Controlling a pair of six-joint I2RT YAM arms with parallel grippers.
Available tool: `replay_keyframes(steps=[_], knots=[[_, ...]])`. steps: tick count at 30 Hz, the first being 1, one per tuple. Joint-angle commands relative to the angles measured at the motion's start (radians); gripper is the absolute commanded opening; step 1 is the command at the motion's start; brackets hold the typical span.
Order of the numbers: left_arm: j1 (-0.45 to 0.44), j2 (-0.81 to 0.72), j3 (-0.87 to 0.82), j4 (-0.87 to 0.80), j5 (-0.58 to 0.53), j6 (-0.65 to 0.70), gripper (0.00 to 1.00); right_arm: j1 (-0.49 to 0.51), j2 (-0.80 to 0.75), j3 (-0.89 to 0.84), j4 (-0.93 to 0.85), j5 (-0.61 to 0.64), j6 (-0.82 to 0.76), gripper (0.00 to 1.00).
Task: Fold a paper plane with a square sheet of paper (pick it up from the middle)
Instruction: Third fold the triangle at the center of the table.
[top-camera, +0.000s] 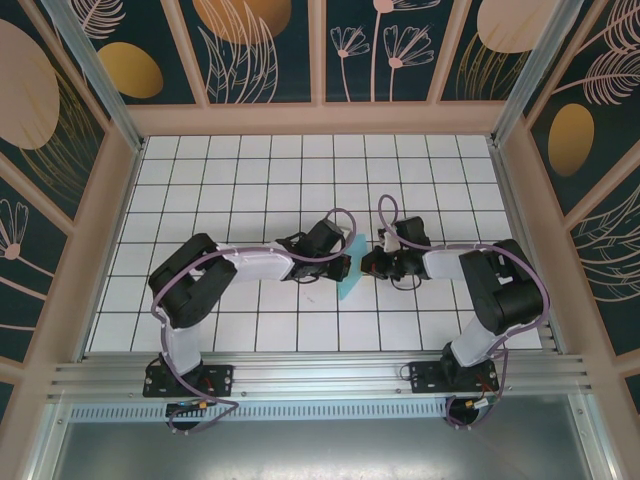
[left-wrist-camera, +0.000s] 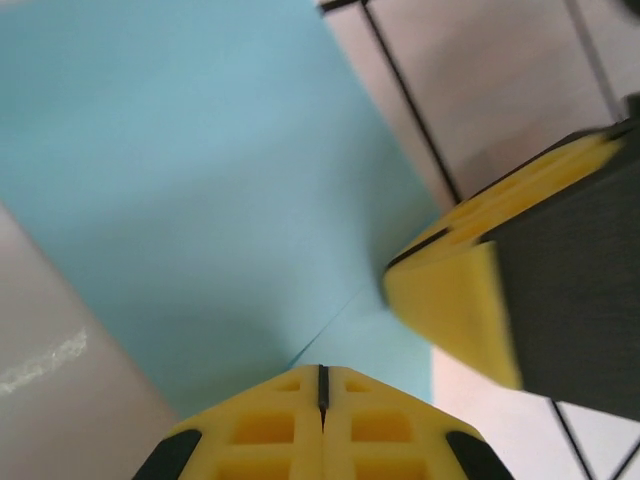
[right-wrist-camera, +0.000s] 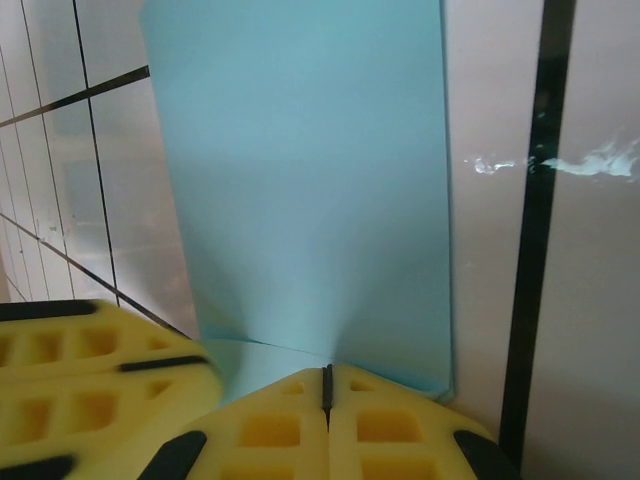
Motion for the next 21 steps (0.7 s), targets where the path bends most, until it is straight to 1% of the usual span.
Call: replay_keyframes(steps=[1, 6, 11, 16, 21], knots=[[0.003, 0.03, 0.001, -0.025, -0.044, -0.028, 0.0, 0.003, -0.01, 0.024, -0.039, 0.018, -0.027, 0.06], [0.003, 0.053, -0.03, -0.012, -0.055, -0.036, 0.0, 0.019, -0.099, 0.009, -0.037, 0.0, 0.006, 0.08], [0.003, 0.047, -0.049, 0.007, -0.048, -0.042, 0.0, 0.081, -0.172, -0.043, 0.001, 0.004, 0.083, 0.08], [0.003, 0.038, -0.055, 0.015, -0.052, -0.048, 0.0, 0.151, -0.174, -0.089, 0.058, 0.074, 0.179, 0.05], [0.003, 0.026, -0.059, 0.019, -0.052, -0.05, 0.0, 0.16, -0.13, -0.117, 0.119, 0.092, 0.216, 0.03]])
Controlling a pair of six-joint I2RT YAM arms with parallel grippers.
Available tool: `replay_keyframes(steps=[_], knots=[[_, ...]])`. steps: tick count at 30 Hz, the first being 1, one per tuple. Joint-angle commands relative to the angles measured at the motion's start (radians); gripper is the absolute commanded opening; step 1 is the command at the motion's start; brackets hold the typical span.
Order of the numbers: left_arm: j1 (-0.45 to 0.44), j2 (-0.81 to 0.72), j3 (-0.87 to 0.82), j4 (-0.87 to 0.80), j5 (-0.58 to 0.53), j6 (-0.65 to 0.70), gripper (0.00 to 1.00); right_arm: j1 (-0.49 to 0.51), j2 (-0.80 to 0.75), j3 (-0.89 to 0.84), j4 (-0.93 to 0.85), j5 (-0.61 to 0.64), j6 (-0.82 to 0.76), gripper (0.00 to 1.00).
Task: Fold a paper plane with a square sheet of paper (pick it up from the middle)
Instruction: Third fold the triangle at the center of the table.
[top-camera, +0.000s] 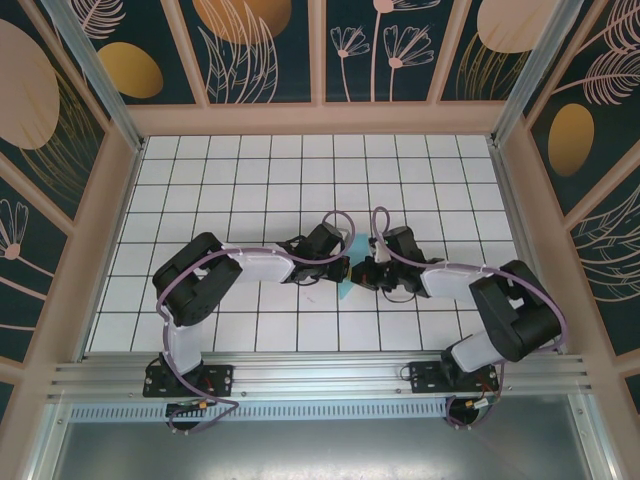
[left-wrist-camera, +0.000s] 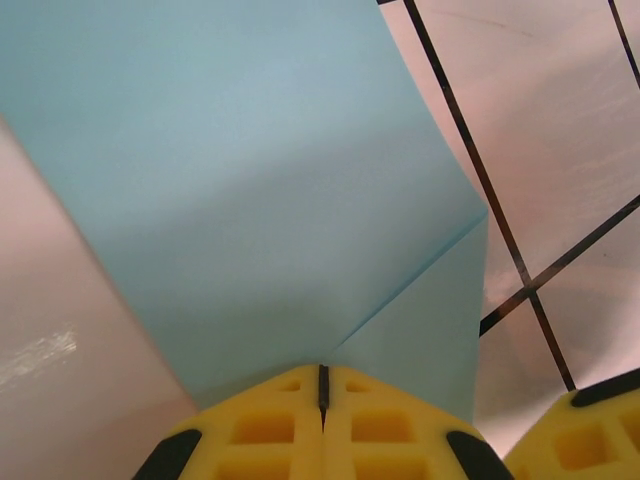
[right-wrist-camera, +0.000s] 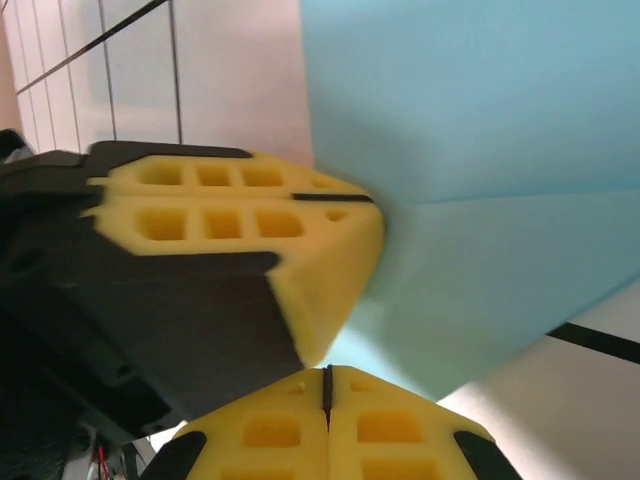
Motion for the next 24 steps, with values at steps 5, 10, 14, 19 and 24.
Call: replay_keyframes(steps=[5, 10, 14, 19, 24], knots=[[0.003, 0.006, -0.03, -0.042, -0.024, -0.014, 0.0, 0.006, 0.071, -0.003, 0.083, 0.027, 0.039, 0.03], [0.004, -0.01, -0.032, -0.039, -0.035, -0.019, 0.0, 0.008, 0.111, 0.005, 0.0, 0.093, 0.001, 0.02], [0.008, -0.04, -0.015, -0.051, -0.066, -0.015, 0.04, 0.008, 0.111, -0.001, -0.027, 0.101, -0.032, 0.02], [0.043, -0.053, 0.025, -0.052, -0.051, -0.002, 0.1, 0.005, 0.1, 0.023, -0.075, 0.099, -0.103, 0.02], [0.08, -0.016, 0.034, 0.0, 0.052, 0.012, 0.1, -0.01, 0.093, 0.055, -0.109, 0.054, -0.172, 0.03]])
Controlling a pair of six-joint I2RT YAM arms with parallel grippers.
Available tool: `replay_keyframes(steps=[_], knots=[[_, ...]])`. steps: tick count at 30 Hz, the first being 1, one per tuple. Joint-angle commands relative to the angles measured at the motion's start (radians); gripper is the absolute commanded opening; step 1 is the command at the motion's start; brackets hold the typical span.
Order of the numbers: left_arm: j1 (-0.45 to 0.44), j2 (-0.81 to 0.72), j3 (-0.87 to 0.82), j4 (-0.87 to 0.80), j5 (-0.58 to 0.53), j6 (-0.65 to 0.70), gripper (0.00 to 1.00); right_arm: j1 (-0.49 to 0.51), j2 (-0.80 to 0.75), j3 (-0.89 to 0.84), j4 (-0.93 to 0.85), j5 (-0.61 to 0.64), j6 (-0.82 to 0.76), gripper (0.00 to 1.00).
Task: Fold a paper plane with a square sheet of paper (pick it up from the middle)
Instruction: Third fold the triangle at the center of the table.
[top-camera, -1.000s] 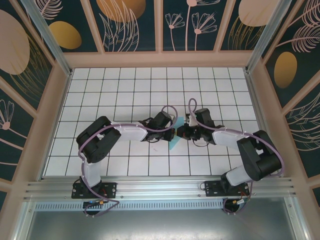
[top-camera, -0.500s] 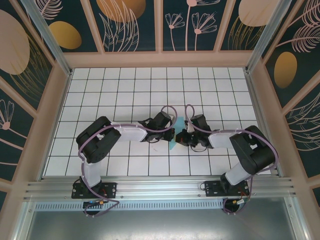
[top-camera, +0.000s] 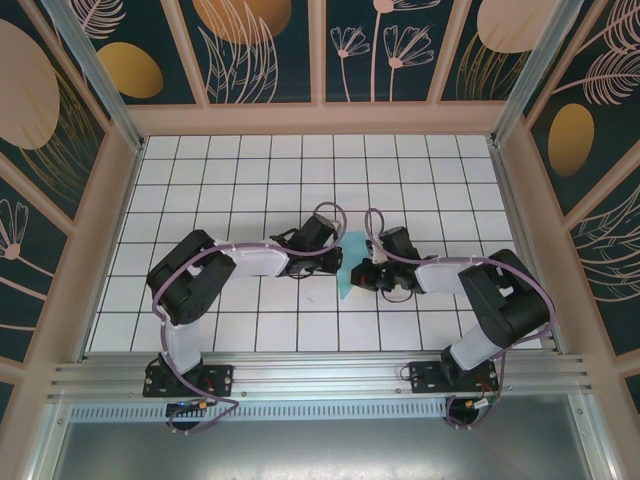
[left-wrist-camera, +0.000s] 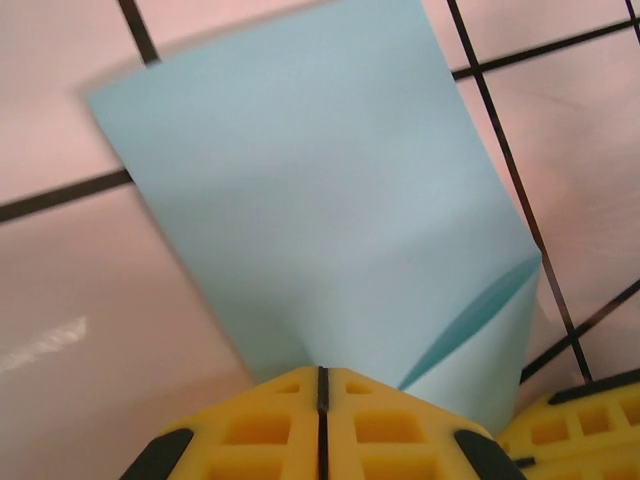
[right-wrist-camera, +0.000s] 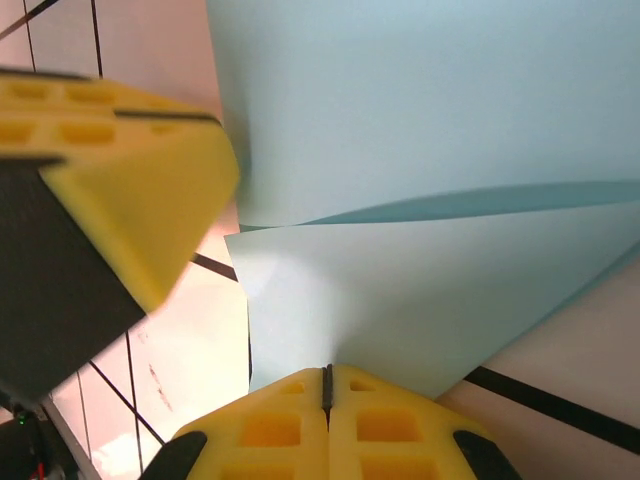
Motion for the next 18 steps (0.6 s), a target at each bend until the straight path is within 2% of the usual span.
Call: replay_keyframes(steps=[1, 7, 13, 18], knots=[[0.02, 0.013, 0.026, 0.028, 0.079, 0.02, 0.1, -0.012, 0.007, 0.028, -0.091, 0.01, -0.078, 0.03], [0.021, 0.056, 0.007, 0.031, 0.087, -0.013, 0.07, 0.002, -0.067, 0.026, -0.036, -0.047, 0.011, 0.08], [0.021, 0.053, -0.025, 0.044, 0.077, -0.04, 0.06, 0.024, -0.147, -0.066, 0.072, -0.012, 0.154, 0.1], [0.021, 0.054, -0.031, 0.042, 0.075, -0.043, 0.06, 0.05, -0.175, -0.125, 0.123, -0.005, 0.205, 0.09]])
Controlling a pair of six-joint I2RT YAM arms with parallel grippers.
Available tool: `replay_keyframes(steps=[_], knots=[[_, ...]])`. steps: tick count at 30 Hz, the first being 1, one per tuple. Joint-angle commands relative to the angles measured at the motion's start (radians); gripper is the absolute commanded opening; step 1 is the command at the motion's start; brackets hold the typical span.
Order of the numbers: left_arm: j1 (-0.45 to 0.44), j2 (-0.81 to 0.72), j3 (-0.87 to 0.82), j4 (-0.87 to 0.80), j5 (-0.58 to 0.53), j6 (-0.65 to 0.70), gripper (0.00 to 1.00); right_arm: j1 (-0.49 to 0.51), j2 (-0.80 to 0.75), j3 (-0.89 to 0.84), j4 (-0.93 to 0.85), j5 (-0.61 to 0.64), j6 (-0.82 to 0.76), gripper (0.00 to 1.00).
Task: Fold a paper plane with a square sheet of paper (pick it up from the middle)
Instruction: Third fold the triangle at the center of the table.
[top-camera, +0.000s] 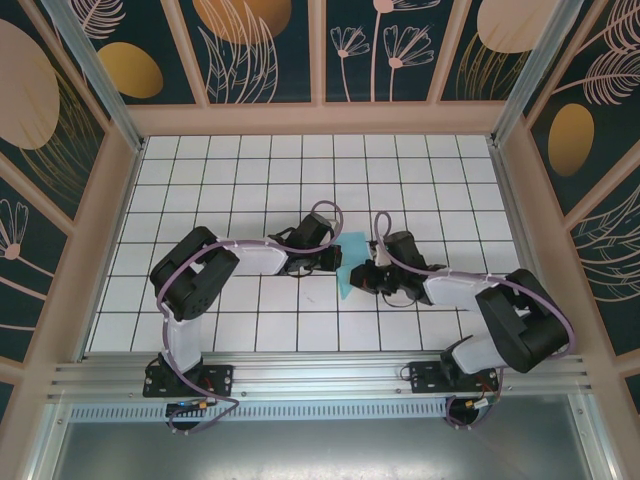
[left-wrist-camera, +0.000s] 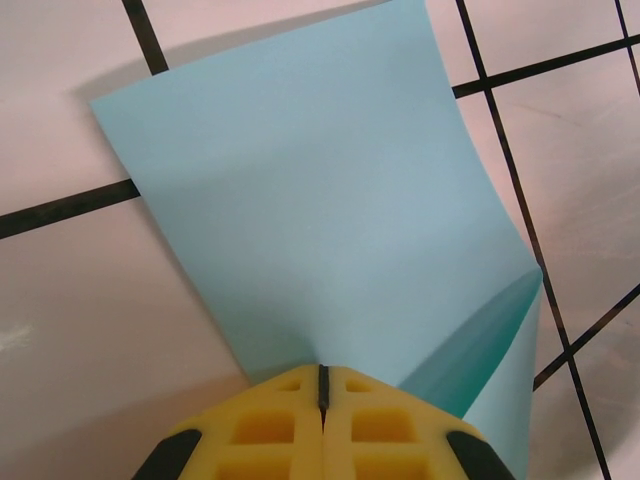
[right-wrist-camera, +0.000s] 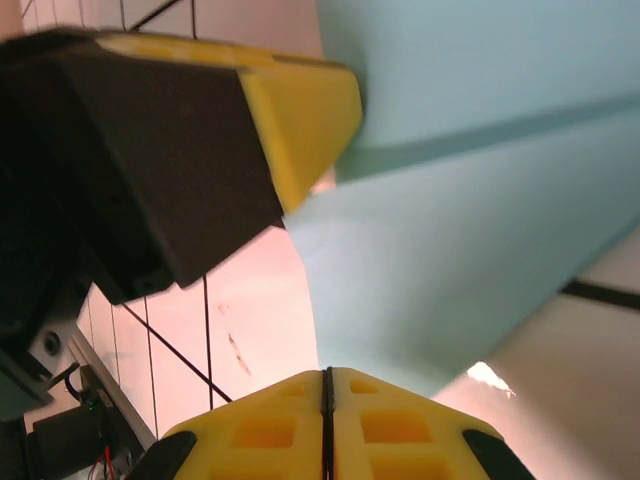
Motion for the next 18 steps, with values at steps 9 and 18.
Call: replay_keyframes(steps=[9, 18], knots=[[-0.001, 0.026, -0.019, -0.015, 0.012, -0.015, 0.06, 0.028, 0.051, -0.032, 0.147, -0.027, 0.074, 0.08], [-0.002, 0.03, -0.026, -0.018, 0.015, -0.018, 0.05, 0.043, 0.187, 0.006, 0.13, 0.01, 0.05, 0.07]])
